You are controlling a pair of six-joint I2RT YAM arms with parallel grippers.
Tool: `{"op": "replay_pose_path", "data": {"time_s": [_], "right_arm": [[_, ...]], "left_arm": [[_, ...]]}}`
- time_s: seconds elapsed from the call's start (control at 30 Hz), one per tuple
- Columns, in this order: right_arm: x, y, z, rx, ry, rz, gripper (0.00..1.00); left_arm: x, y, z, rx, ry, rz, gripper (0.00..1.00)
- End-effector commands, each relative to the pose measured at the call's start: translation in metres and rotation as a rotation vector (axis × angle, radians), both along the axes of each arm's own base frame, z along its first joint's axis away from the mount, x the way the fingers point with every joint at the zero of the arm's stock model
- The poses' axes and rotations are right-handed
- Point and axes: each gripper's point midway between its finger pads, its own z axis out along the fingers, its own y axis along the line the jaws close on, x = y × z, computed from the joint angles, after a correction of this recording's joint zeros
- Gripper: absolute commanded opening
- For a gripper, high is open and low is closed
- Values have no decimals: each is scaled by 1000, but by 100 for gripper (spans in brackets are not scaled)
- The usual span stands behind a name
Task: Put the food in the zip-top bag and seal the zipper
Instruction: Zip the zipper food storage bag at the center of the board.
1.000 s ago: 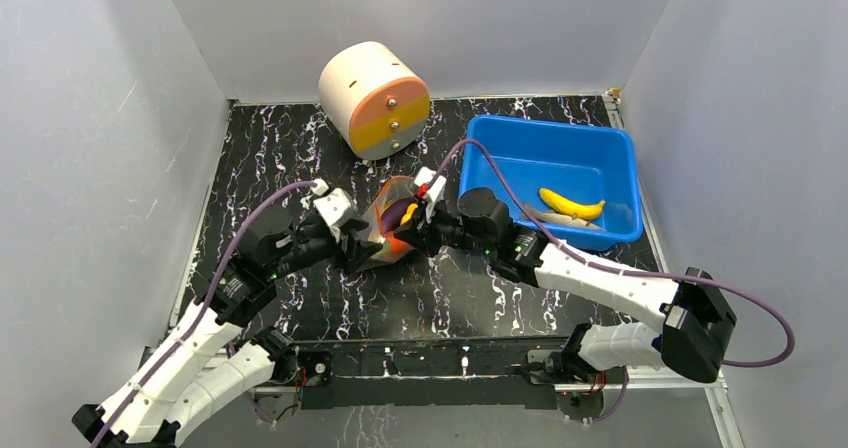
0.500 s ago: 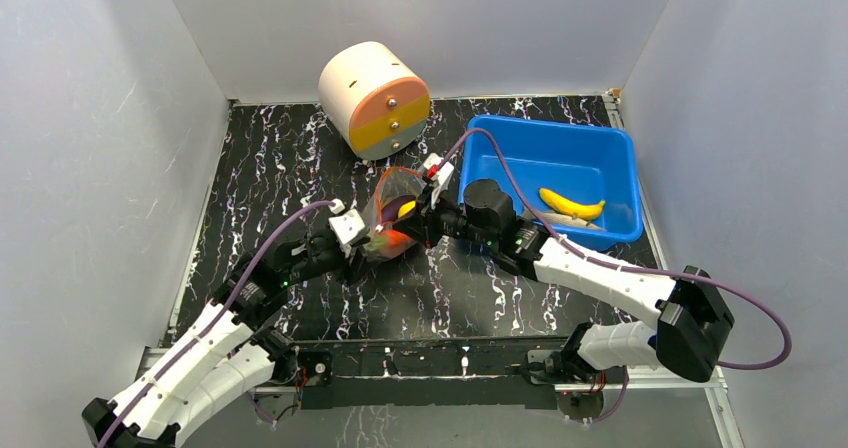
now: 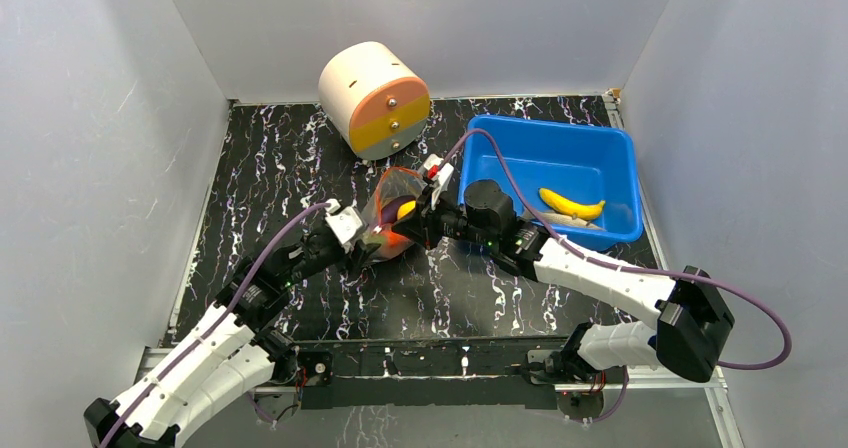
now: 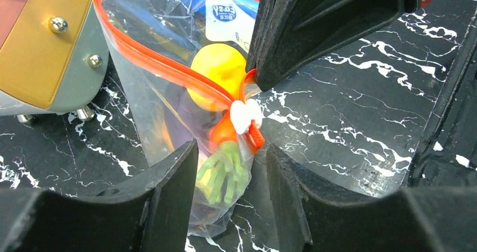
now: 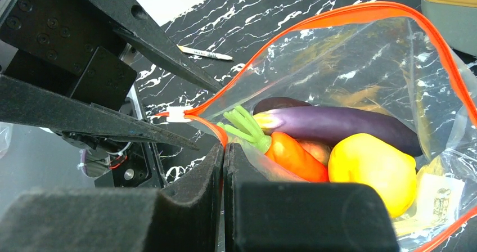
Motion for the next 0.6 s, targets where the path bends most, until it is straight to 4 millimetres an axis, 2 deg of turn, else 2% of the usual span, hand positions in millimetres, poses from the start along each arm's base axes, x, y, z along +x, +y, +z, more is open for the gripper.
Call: {"op": "replay_pose_path", "data": {"time_s": [0.0,0.2,0.27,0.37,0.4,0.47,0.57], "right_arm": [[-2,2,42,120,-76,17,0],[-4,0,43,128,-79,18,0],[-4,0,41,120,-82,21,0],[-5,-1,38,102,-95,30,0],[-5,-1,39,98,-107,31,0],[-6,-3,42,86,-143,38,2],[-7,-7,49,55,-220,65,14]], "left_arm": [[3,-6,11,-10,-61,-34,44],[-4,-11,15,-20,-84,-88,34],[-6,-12,16,-24,-91,-106,25],[-9,-13,18,-27,-105,-123,4],[-10,-12,19,-27,-107,-124,0],[-12,-11,19,-27,-112,-128,0],[-17,-12,20,-29,-118,-148,0]]}}
